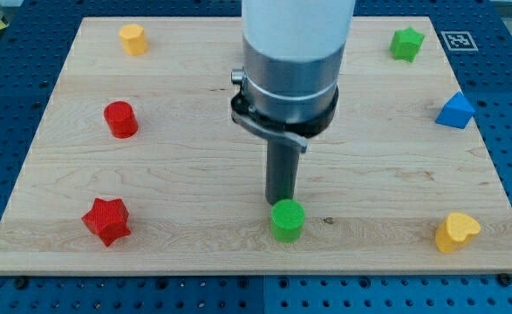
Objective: Adjust the blue triangleyellow heart parallel to each other
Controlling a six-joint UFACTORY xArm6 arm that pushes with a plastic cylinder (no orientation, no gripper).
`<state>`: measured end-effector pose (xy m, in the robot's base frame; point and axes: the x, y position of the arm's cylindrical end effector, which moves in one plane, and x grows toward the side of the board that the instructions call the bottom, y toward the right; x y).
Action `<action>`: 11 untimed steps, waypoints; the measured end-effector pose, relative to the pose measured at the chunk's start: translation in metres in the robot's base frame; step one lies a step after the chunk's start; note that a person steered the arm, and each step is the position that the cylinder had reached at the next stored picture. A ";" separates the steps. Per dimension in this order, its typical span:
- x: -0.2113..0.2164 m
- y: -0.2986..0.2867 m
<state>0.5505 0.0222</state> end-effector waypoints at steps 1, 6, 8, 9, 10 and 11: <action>-0.013 0.002; 0.063 0.132; 0.063 0.191; 0.063 0.216; 0.063 0.223; 0.058 0.195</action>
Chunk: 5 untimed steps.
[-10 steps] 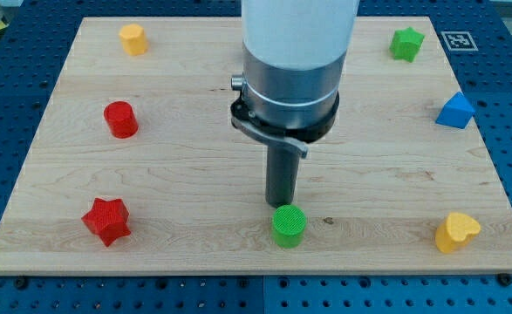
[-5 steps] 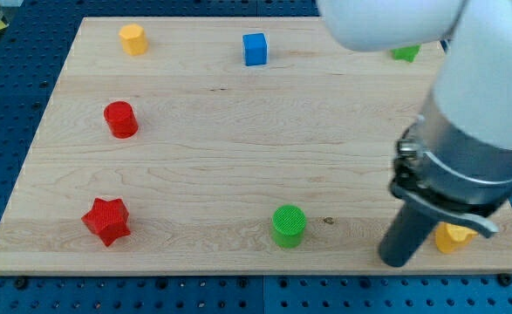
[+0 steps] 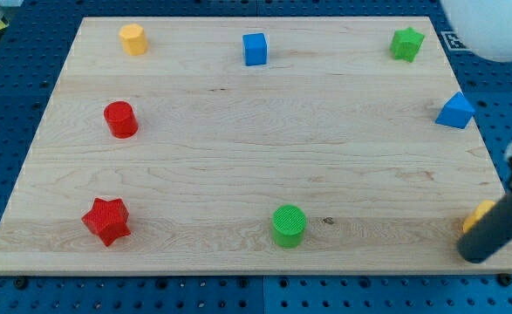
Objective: Adjust the blue triangleyellow heart parallel to each other
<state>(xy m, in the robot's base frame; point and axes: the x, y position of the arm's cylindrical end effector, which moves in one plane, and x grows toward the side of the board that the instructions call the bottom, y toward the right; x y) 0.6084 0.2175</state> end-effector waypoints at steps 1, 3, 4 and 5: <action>-0.036 -0.048; -0.160 -0.083; -0.207 -0.061; -0.222 -0.019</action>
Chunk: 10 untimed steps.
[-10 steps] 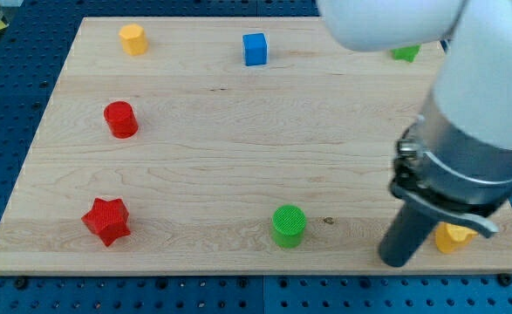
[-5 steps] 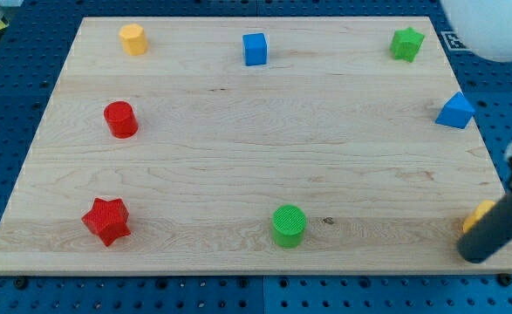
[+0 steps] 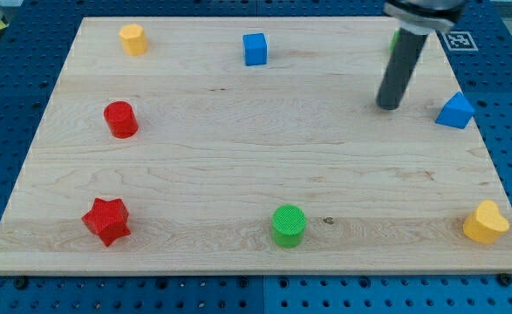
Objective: Adjust the blue triangleyellow heart parallel to each other
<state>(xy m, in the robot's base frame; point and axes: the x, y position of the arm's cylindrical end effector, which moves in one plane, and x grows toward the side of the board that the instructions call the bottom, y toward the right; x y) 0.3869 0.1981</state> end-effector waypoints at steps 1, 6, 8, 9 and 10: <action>-0.025 0.037; 0.010 0.084; 0.017 0.078; 0.012 0.084; 0.008 0.083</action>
